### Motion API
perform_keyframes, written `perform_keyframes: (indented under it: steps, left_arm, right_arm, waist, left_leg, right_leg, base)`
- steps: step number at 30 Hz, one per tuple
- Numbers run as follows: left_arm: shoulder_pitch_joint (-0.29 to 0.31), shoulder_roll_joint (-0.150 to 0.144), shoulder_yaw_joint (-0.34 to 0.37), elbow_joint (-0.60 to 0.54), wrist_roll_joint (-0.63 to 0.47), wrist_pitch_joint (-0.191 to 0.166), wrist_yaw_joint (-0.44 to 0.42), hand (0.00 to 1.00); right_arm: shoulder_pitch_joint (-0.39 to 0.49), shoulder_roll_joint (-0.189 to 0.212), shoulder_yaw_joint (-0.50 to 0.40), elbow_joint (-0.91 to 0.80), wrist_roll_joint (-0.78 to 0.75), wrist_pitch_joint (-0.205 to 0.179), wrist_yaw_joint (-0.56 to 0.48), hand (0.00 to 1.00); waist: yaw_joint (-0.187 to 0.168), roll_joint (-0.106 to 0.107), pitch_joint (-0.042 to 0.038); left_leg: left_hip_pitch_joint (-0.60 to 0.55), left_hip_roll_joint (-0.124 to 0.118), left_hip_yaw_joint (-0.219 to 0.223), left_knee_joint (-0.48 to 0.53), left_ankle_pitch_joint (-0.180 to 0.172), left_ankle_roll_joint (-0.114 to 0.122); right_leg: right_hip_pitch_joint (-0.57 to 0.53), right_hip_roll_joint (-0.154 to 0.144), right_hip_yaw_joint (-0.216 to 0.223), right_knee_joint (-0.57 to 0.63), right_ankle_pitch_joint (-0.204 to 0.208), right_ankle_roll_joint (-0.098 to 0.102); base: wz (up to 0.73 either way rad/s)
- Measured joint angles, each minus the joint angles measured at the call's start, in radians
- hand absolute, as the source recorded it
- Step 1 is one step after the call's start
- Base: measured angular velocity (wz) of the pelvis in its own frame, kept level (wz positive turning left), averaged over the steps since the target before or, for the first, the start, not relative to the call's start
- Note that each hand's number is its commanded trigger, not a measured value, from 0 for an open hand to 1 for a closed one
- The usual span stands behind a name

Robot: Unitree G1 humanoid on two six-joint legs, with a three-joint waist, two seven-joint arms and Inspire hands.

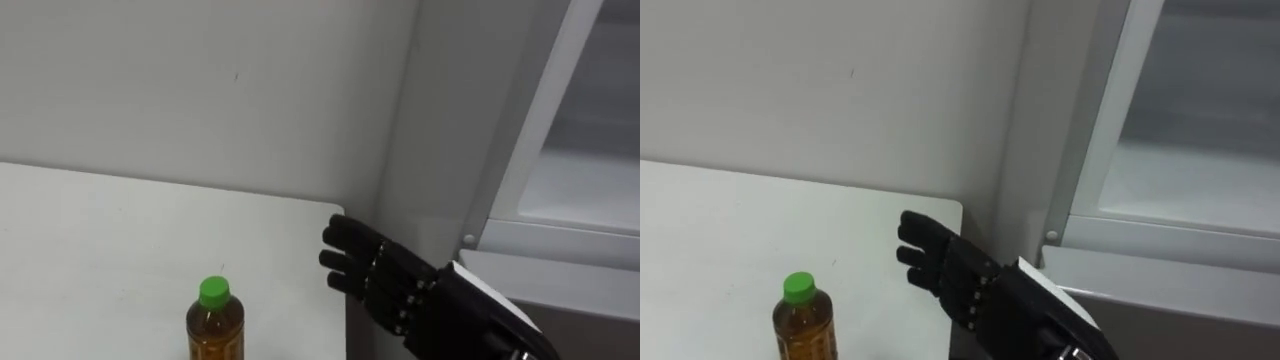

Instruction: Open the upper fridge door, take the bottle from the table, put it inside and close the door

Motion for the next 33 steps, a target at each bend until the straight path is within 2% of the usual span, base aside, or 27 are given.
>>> perform_keyframes:
  steps: [5,10,14,18,24,33]
  left_arm:
    - [-0.003,-0.002,-0.003,-0.01,0.022,0.0,0.0,0.0]
    - [-0.003,-0.005,-0.004,-0.015,0.06,0.001,-0.003,0.0]
    - [-0.005,-0.009,-0.004,-0.014,0.08,0.013,-0.007,0.0]
    - [-0.01,-0.026,-0.004,-0.008,0.103,0.031,-0.011,0.0]
    - [-0.026,-0.044,-0.007,-0.002,0.158,0.041,-0.011,0.0]
    - [-0.034,-0.04,-0.026,-0.002,0.168,0.043,-0.028,0.0]
  right_arm:
    - [-0.007,0.002,0.0,-0.023,0.001,0.0,-0.027,0.0]
    - [-0.04,0.044,0.013,-0.022,-0.002,-0.012,-0.089,0.0]
    - [-0.046,0.058,0.052,-0.022,-0.003,-0.019,-0.117,0.0]
    - [-0.051,0.077,0.08,-0.022,-0.005,-0.019,-0.151,0.0]
    - [-0.052,0.079,0.12,0.001,-0.005,-0.032,-0.221,0.0]
    - [-0.071,0.079,0.193,0.041,-0.004,-0.039,-0.316,0.0]
  waist:
    - [0.021,0.003,-0.002]
    - [0.05,0.008,-0.004]
    - [0.05,0.017,-0.0037]
    - [0.051,0.032,-0.0043]
    - [0.07,0.039,-0.0038]
    - [0.104,0.032,-0.0066]
  left_leg:
    - [-0.002,0.001,0.0,0.0,0.0,0.0]
    - [0.0,0.001,-0.004,0.004,0.0,0.0]
    - [-0.001,0.001,-0.023,0.005,0.0,0.0]
    - [-0.005,0.0,-0.033,0.002,0.0,0.0]
    - [-0.01,-0.002,-0.037,0.008,0.0,0.0]
    - [-0.02,-0.003,-0.053,0.022,0.001,0.0]
  right_leg:
    - [-0.001,0.0,-0.002,-0.001,-0.001,0.001]
    - [0.007,-0.003,-0.013,-0.001,-0.001,0.001]
    - [0.014,-0.006,-0.025,-0.001,-0.001,0.001]
    - [0.014,-0.01,-0.033,-0.001,-0.001,0.001]
    - [0.014,-0.015,-0.039,-0.001,-0.002,0.001]
    - [0.015,-0.018,-0.058,-0.001,-0.006,0.002]
  base:
    - [0.0]
    - [0.04]
    - [0.13]
    - [0.07]
    - [0.02]
    - [0.05]
